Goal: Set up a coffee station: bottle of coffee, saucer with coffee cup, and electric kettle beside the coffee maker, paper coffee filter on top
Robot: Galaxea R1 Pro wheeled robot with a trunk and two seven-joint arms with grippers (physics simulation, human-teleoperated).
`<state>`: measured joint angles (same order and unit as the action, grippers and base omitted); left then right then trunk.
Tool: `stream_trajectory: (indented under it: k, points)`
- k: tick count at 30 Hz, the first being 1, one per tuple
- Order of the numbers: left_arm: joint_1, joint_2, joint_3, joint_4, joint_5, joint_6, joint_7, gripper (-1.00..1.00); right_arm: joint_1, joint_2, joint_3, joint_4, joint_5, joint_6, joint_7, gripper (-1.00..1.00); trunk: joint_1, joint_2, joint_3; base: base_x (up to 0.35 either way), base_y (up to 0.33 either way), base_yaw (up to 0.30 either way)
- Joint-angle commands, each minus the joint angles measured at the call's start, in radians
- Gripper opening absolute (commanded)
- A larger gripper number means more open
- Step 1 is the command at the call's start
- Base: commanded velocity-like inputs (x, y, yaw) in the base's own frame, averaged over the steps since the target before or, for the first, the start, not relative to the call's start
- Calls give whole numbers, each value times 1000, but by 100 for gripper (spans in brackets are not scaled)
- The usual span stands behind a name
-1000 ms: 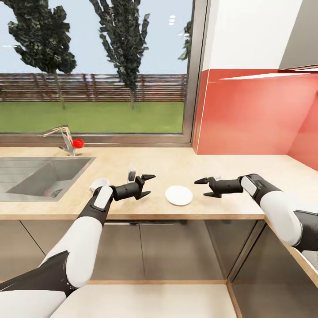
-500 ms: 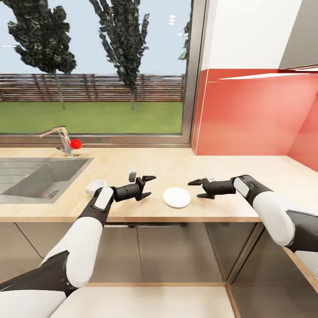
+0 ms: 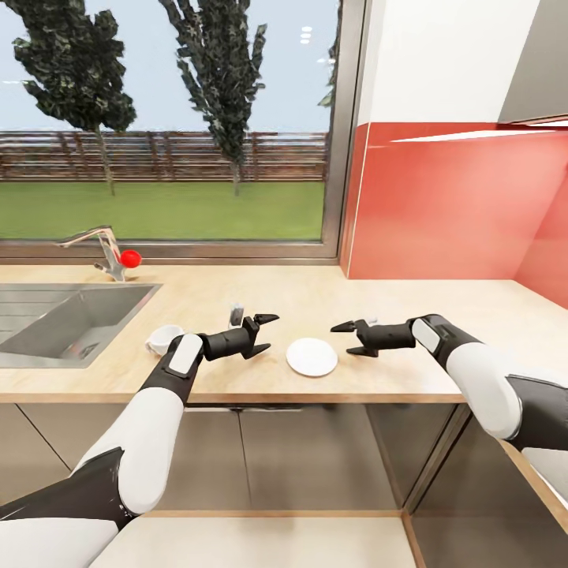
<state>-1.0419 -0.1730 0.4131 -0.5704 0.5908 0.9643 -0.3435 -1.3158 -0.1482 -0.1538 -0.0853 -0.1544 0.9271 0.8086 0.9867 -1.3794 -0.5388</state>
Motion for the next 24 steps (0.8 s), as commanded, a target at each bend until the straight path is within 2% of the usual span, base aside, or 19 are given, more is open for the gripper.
stream_trajectory:
  k: [1,7,12,21,24]
  points:
    - [-1,-1,8,0,-8,7,-5,100,0,1,5,1,2,7,-3,100,0,-1,-1,4,-3,0]
    - [-1,-1,9,1,-8,7,-5,100,0,10,5,6,1,9,-2,100,0,-1,-1,2,-1,0]
    - [-1,-1,8,27,-8,7,-5,100,0,27,4,8,1,10,-1,100,0,-1,-1,0,0,0]
    - [-1,-1,7,40,-9,5,-4,100,0,34,4,30,1,7,-2,100,0,-1,-1,0,0,0]
    - [-1,-1,5,47,-9,5,-3,100,0,50,3,35,1,7,-2,100,0,-1,-1,0,0,0]
